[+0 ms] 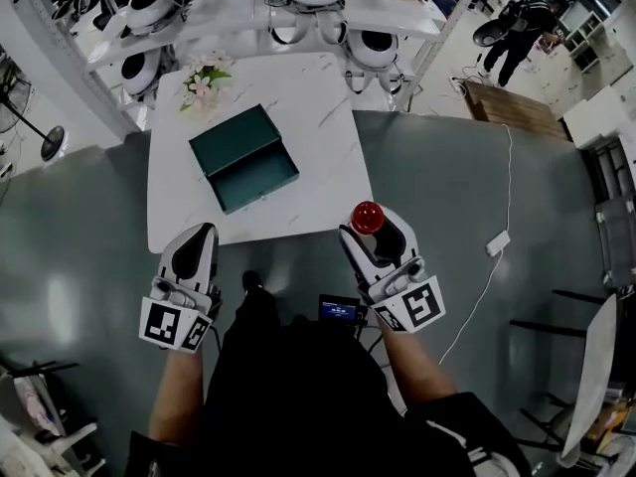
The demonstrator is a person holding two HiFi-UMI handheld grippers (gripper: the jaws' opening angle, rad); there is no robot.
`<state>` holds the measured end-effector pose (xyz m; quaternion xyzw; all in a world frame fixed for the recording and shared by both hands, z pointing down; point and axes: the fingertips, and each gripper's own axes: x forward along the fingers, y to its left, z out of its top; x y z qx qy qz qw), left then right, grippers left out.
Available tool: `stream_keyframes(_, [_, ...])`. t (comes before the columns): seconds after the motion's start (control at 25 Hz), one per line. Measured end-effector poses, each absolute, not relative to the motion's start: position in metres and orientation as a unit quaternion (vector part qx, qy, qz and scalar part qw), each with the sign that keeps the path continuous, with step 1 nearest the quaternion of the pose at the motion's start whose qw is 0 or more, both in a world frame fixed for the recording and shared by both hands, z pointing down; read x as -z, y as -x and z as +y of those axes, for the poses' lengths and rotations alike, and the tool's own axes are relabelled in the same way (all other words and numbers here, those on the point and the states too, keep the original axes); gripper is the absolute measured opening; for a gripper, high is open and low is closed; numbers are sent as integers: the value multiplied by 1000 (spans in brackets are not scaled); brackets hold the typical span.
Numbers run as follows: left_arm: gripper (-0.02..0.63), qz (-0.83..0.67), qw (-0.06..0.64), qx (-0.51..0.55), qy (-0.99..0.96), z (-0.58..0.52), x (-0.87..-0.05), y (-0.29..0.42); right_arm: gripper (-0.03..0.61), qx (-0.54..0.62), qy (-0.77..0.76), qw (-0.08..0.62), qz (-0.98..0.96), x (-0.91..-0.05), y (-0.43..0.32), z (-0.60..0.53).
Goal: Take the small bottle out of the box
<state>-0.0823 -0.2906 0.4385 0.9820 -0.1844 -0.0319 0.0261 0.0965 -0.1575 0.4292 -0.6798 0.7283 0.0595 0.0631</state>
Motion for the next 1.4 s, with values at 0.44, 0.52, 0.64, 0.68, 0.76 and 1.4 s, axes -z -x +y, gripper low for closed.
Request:
stream_keyframes(0.44, [12,-205,59,1,-977,-204,-471,121,236,-12,646,64,761,-473,-50,-103])
stream_keyframes(0.52, [12,-202,59,1,-978,-197,-470,128,236,-5,643,65,763,-477,-38,-98])
stream_keyframes(0.64, [12,-193,62,5,-979,-189,-469,136,236,1,645,61,762,-479,-22,-90])
stream_keyframes(0.68, [12,-188,63,6,-980,-187,-469,140,236,7,646,63,761,-480,-18,-88])
stream_keyframes(0.76, [12,-176,64,8,-982,-183,-468,147,236,23,650,68,757,-483,-7,-86])
stream_keyframes(1.4, [12,-109,89,-7,-990,-138,-489,308,236,45,714,53,697,-485,157,-21])
